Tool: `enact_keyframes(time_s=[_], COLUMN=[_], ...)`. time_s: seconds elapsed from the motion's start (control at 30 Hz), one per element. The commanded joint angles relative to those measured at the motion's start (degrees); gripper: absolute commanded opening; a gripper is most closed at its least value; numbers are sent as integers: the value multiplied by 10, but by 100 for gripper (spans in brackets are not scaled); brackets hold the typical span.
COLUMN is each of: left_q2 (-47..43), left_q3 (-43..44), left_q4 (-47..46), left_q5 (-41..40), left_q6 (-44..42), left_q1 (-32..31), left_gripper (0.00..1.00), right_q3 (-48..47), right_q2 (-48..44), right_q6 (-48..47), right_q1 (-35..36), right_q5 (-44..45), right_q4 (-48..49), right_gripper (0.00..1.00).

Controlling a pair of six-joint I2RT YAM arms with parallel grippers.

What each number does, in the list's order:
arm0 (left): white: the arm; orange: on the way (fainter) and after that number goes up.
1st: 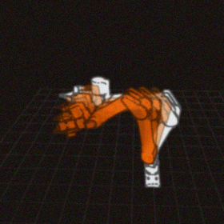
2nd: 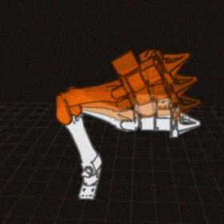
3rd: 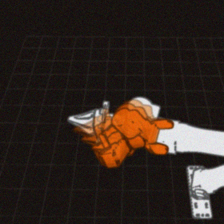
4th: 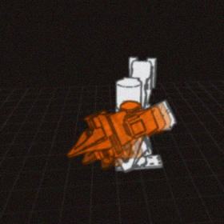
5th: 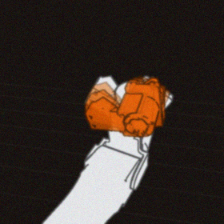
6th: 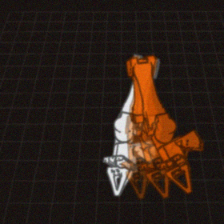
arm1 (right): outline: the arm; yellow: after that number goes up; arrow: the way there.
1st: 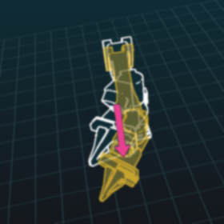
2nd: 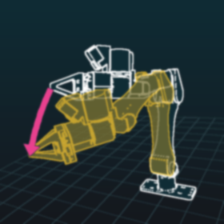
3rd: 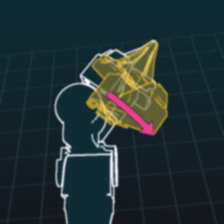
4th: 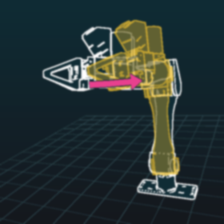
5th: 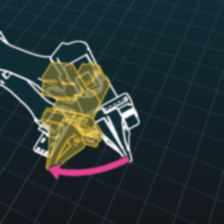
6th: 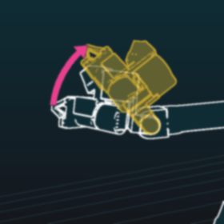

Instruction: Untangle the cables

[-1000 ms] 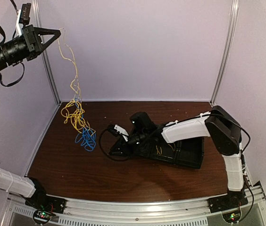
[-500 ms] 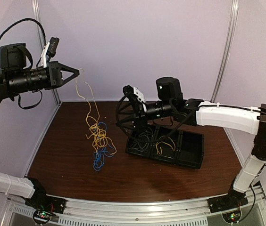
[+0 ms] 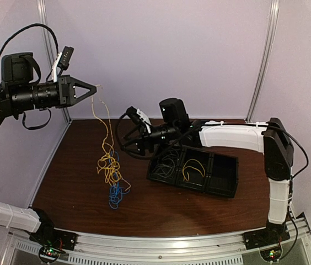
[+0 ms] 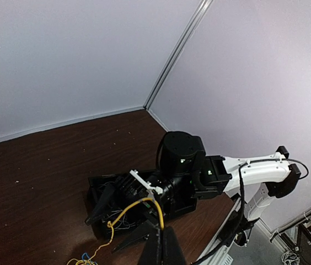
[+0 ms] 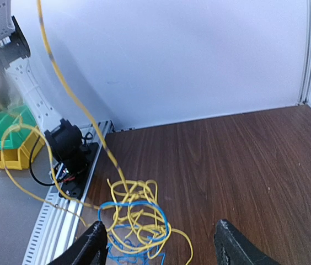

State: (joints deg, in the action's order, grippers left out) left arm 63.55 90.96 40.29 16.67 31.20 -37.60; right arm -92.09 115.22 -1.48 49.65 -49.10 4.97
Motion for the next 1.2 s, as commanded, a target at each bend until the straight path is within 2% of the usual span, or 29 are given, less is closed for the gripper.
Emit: enact_keyframes(time_s=[0.0,0.23,0.3,0.4,0.43,0.53,0.6,0.77,0.9,1.1,1.17], left_q2=[2,10,12,16,18,22,27,64,91,106,112], left_q3=[-3,9,14,24,33,64,95,240,332,347,339], left_q4=[-36,-36,-36,-36,-35,-36,-34,20,26,-25,-36], left_q5=[18,24,30,36,38,39,32,-23,-66,-72,-64], left_q6=[1,0,0,1,2,4,3,-19,-31,-41,-40], left_q1=[2,2,2,2,2,2,2,2,2,2,2], left_gripper=[0,0,0,0,0,0,0,0,0,0,0], right_q3=[-47,-104,-109,-121,-124,-114,-104,-81,-45,4,15], right_q2=[14,57,67,92,101,135,162,209,214,203,188], right_q6=[46,58,69,110,119,149,168,167,168,157,136], right_q1=[4,22,28,29,29,29,29,29,29,30,30], right_q5=[-42,-78,-75,-64,-57,-46,-47,-37,-28,-19,-30], right_q4=[36,27,34,57,63,96,120,125,129,130,113], right_gripper=[67,67,64,54,45,27,19,19,19,20,23])
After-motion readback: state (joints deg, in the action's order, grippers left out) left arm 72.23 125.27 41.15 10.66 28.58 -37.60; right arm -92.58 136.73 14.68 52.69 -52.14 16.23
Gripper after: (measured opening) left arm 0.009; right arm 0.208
